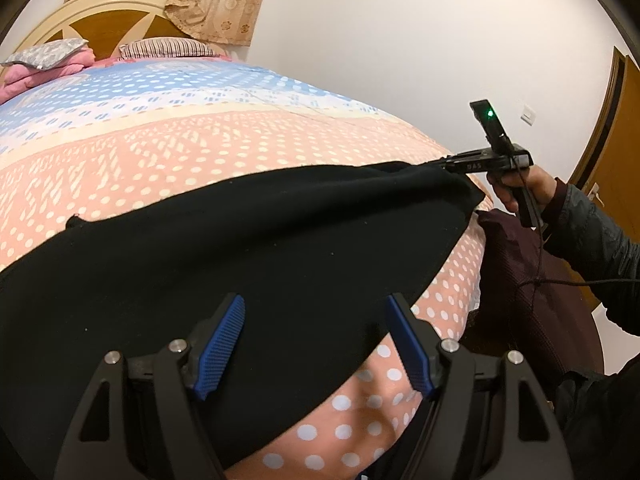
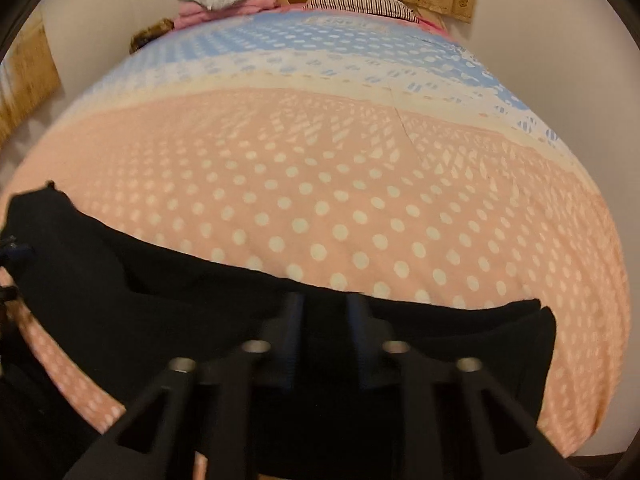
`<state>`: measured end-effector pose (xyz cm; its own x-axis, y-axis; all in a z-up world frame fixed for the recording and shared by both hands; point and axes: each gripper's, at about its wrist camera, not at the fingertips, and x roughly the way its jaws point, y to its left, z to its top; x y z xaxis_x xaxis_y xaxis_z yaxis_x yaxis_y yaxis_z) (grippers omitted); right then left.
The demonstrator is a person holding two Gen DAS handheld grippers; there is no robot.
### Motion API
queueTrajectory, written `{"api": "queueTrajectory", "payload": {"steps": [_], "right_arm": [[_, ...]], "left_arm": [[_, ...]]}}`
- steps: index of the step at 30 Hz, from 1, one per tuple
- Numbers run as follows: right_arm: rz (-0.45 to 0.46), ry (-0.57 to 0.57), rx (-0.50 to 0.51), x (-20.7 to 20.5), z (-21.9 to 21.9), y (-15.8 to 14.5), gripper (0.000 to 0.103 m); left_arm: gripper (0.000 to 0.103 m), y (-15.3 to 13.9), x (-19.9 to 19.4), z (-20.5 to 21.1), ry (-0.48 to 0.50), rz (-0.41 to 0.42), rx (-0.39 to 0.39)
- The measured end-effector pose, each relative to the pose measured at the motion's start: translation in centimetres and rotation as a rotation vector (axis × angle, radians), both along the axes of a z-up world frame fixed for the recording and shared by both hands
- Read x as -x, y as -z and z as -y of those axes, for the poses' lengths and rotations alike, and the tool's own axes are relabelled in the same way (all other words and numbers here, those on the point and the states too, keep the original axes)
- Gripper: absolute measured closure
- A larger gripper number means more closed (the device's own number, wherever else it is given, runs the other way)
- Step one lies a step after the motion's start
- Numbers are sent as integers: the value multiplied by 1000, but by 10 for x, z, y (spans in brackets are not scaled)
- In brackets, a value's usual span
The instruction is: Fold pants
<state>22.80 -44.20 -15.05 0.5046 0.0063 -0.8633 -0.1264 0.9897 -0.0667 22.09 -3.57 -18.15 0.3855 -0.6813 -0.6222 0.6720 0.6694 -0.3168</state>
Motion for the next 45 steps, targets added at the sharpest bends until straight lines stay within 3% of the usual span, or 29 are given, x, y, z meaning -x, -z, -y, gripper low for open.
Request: {"api": "queueTrajectory", "payload": {"steps": [3,11,13,15,16,19,20,23,29,34,35,36,37,39,45], "right_arm": [[17,21,13,-1,-2,-3,97],[64,88,-1,-8,4,-3,96],[75,86,-13,-5,4,-7,90],[107,127,-28,6,7,-19,74],[123,133,-31,12,6,-24,73],[148,127,-113,51,-7,-41,64],[143,117,-120,61,-15,-42,56],[117,62,-86,84,-47,-33,55],[43,-80,-11,89,-108,5,55],[39,-122,8,74,-121,22,55],[46,-123,3,72,-122,20,62],[45,-121,-11,72,-122,18,86],[43,-116,-24,71,-120,15,96],[47,-118,-28,75,-119,10,100],[8,-164,12,97,-122,7,101]], "left_arm": [[28,0,0,3,2,4,-5],[28,0,4,1,11,8,-13],[28,-1,5,-1,15,4,-4],[28,-3,8,-2,19,6,0],[28,-3,9,-3,19,8,2],[28,-1,9,-6,16,0,12],[28,0,9,-7,16,-2,17],[28,0,10,-6,16,2,18],[28,-7,13,-8,8,16,26],[28,-9,13,-14,-14,17,27],[28,-8,12,-16,-19,15,27],[28,-7,12,-17,-22,13,27],[28,-7,12,-18,-23,11,27],[28,-7,11,-19,-25,10,27],[28,-6,9,-18,-17,4,28]]}}
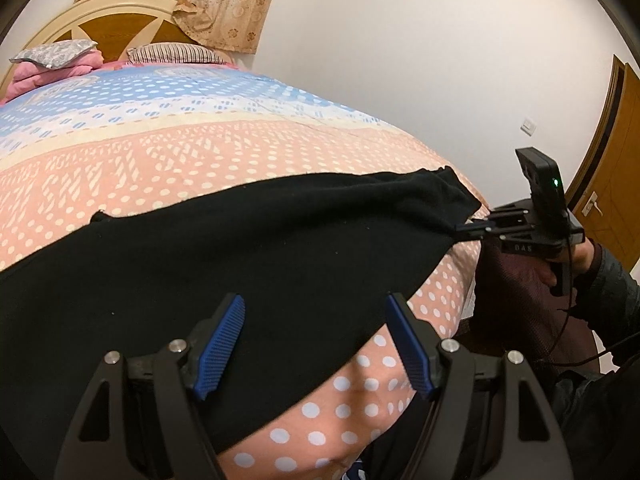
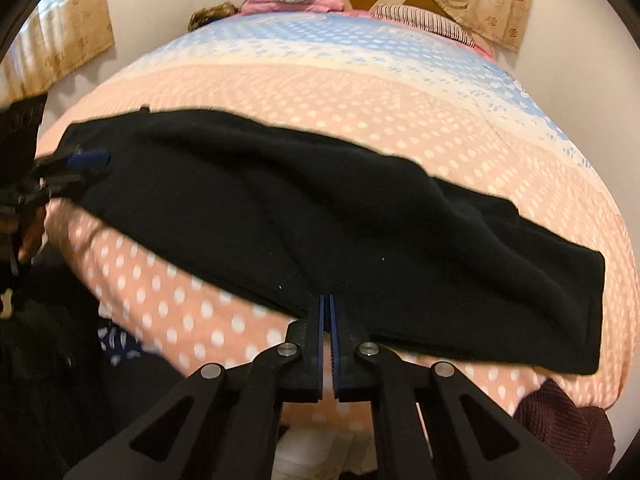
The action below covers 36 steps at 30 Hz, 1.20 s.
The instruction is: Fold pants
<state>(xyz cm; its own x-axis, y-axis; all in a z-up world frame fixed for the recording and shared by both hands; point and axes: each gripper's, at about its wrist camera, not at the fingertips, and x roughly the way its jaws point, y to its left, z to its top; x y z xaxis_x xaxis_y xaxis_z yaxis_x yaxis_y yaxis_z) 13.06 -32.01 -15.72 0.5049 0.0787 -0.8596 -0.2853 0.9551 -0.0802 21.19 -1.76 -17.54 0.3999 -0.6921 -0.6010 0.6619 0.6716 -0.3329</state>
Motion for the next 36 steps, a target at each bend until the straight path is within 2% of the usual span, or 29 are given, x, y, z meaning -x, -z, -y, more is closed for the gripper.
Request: {"api": "queueTrajectory", "payload": {"steps": [3,5,7,8,9,11,12,15,20,21,22,23,24,26,32,36], "right_arm": [[-24,-9,-37,1,3,6,100],[-22,23,-80,-1,9,6,100],[-23,38,-80,-2,11,8,99],[-6,45,-84,-2,11,6,94],[10,54,-95,-1,11,4,76],[32,53,-117,1,6,-2,48],[53,35,-129,3,0,-6,48],[80,-58,-102,4,-28,-9,48],[80,-248,-45,-7,-98,6,48],[91,-274,-16,-9,-109,11,52],[98,-283,3,-9,-115,14,63],[78,-285,18,-14,-122,21,78],[78,-281,8,-16,-123,21,87],[51,-295,-31,-14,-121,17,98],[-29,-359,-27,2,-119,20,100],[-43,-384,1,3,-120,25,101]], "left_arm": [[28,3,2,2,6,-3,-16],[28,3,4,2,13,-4,-14],[28,3,5,3,12,2,-16],[28,4,5,3,15,0,-15],[28,6,5,4,20,-4,-20],[28,10,4,4,16,-12,-36],[28,10,4,3,17,-14,-32],[28,10,5,1,11,-18,-26],[28,5,8,-6,-9,-10,-15],[28,4,8,-7,-13,-7,-14],[28,3,8,-8,-18,-4,-12],[28,1,7,-10,-26,0,-8],[28,0,7,-12,-31,1,-5],[28,-2,5,-16,-42,3,2],[28,3,-2,-18,-43,-3,10],[28,7,-1,-17,-35,-11,7]]}}
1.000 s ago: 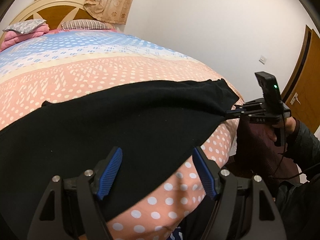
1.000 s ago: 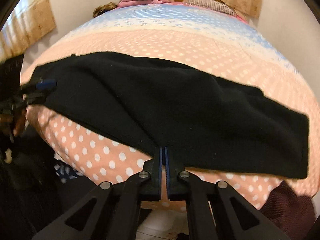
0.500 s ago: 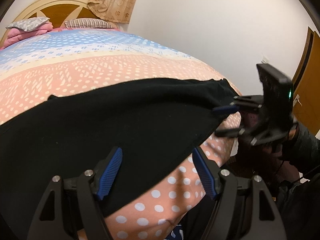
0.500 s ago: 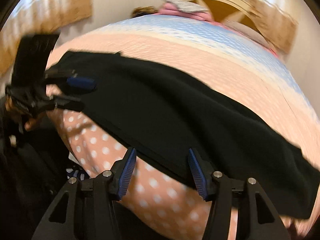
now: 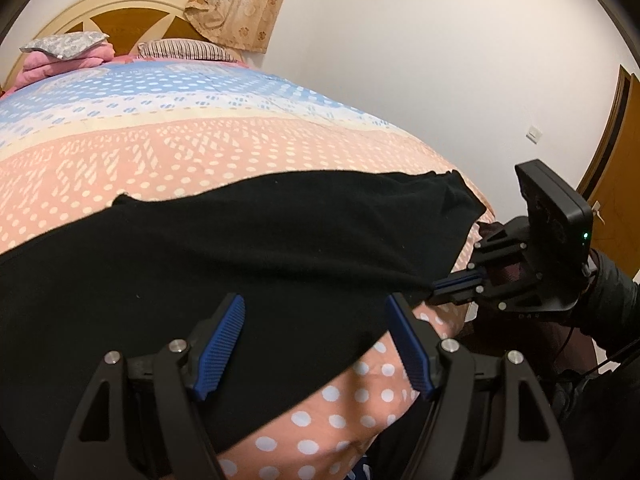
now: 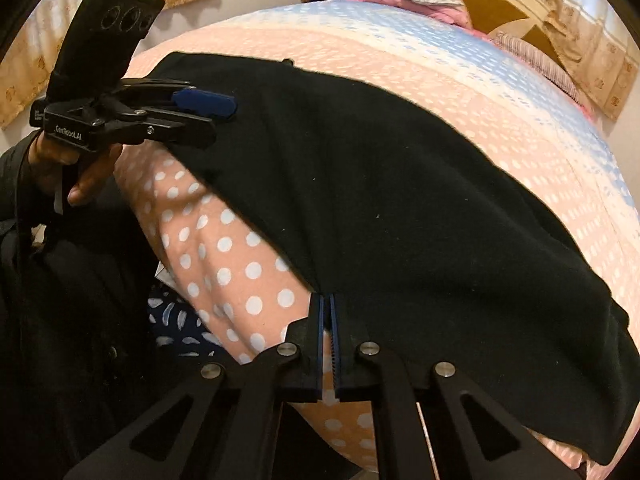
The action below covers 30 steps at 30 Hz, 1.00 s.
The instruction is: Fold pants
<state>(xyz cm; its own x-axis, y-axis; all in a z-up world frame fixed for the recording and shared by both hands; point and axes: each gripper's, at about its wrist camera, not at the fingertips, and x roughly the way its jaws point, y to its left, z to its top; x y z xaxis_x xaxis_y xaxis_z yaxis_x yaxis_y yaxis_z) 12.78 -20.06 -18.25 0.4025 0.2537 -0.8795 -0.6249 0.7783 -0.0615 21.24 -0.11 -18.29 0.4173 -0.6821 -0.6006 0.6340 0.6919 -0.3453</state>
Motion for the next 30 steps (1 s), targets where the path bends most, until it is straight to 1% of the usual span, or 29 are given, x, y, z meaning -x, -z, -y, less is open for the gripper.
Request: {"api": "queueTrajectory", "payload": {"steps": [1,3,4,5,7,8,9,10,12,14,15,17,19,20,21,23,24,27,30], "right_arm": [[1,-5,8,0,-1,0,101],[-20,-12,-11,-3,1,-2,100],[-7,-16,-19,-5,3,-6,100],[6,-8,-39,-7,5,-12,99],[-6,28,-115,-18,14,-25,95],[-4,49,-140,-23,19,-31,86],[23,83,-161,-32,25,-40,75],[52,109,-168,-40,31,-47,74],[78,160,-177,-58,41,-57,74],[95,243,-190,-86,60,-66,74],[93,269,-179,-98,66,-65,74],[95,313,-118,-119,75,-59,74],[31,294,-137,-132,78,-51,74],[18,285,-150,-135,76,-48,74],[5,286,-185,-136,74,-48,74],[-52,254,-292,-138,66,-48,74],[-58,239,-312,-140,59,-49,74],[-60,169,-299,-138,29,-49,74],[-67,92,-310,-122,4,-50,74]], "left_arm": [[28,0,1,0,2,2,0],[28,-1,3,-2,4,6,2],[28,-2,3,-2,2,7,1],[28,-3,2,-2,0,9,2],[28,-5,1,-3,1,13,8],[28,-5,1,-2,5,12,6],[28,-3,0,0,16,6,2],[28,-1,0,1,24,-1,-1],[28,3,0,5,30,-11,-10],[28,6,3,7,48,-24,-2],[28,9,4,9,55,-34,-4],[28,14,7,11,63,-45,-11],[28,15,9,12,68,-43,-20],[28,16,10,11,69,-43,-19],[28,16,9,10,68,-50,-12],[26,17,8,8,68,-60,1],[25,17,10,9,72,-61,1],[25,15,15,11,87,-41,-29],[25,8,18,2,77,-35,-3]]}}
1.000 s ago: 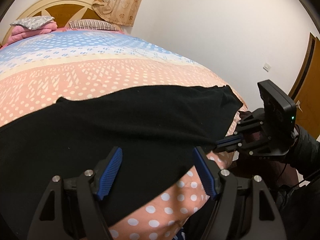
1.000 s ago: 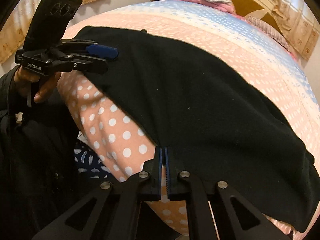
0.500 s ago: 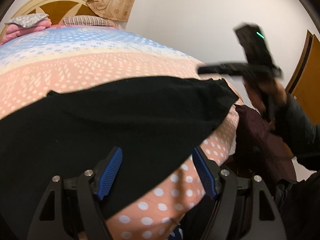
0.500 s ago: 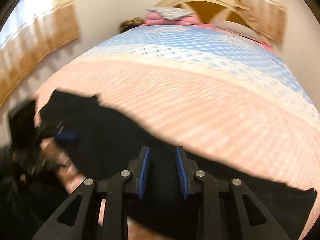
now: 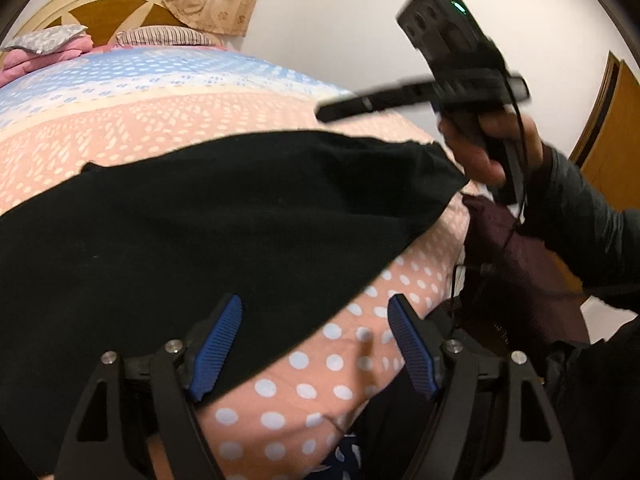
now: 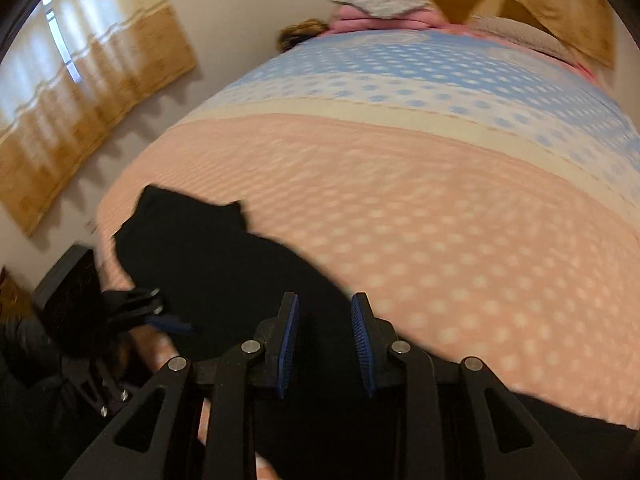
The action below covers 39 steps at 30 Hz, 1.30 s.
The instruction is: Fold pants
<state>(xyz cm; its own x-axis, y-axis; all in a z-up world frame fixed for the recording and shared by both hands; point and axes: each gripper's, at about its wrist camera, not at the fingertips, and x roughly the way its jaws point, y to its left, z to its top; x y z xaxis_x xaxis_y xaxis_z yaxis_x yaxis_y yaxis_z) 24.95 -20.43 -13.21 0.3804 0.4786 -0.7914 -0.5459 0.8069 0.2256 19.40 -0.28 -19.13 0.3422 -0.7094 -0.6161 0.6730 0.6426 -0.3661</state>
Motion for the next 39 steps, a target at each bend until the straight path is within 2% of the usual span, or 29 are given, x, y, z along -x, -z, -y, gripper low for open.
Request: {"api": "queueTrajectory", "payload": {"steps": [4,7,10,13,15,17,21,23,26,28,32,35,37,38,39], "right_arm": [[43,-102,107,49,-24,8,74],[60,-143,188,87,-31,18,74],[100,-161,269,105,-44,31,74],[80,-141,326,106,-54,50,76],[102,-145,336,110,-56,54,84],[81,-160,320,116,-54,50,91],[69,-172,318,124,-48,53,91],[80,-141,288,122,-41,47,91],[95,-1,219,112,-9,30,83],[123,130,193,108,22,18,82],[155,473,167,102,132,3,82],[184,755,167,100,229,-5,81],[187,874,157,98,279,-7,73],[196,920,151,95,307,-7,63],[184,934,147,91,322,-5,60]], "left_arm": [[25,-9,7,-17,-35,45,-8],[25,-9,8,-24,-42,49,-16],[25,-5,6,-26,-63,44,-34],[25,-8,5,-28,-93,38,-22],[25,-13,9,-33,-107,47,-8],[25,-17,11,-32,-110,53,-3],[25,-19,7,-29,-94,36,25],[25,-15,1,-22,-78,40,9],[25,-4,-4,-13,-64,16,-14],[25,0,-3,-11,-53,-1,-14],[25,4,-1,-10,-43,6,-38],[25,3,-1,-8,-44,9,-50],[25,3,-1,-5,-47,9,-53],[25,3,-2,-3,-49,8,-58],[25,4,-3,0,-50,8,-64]]}}
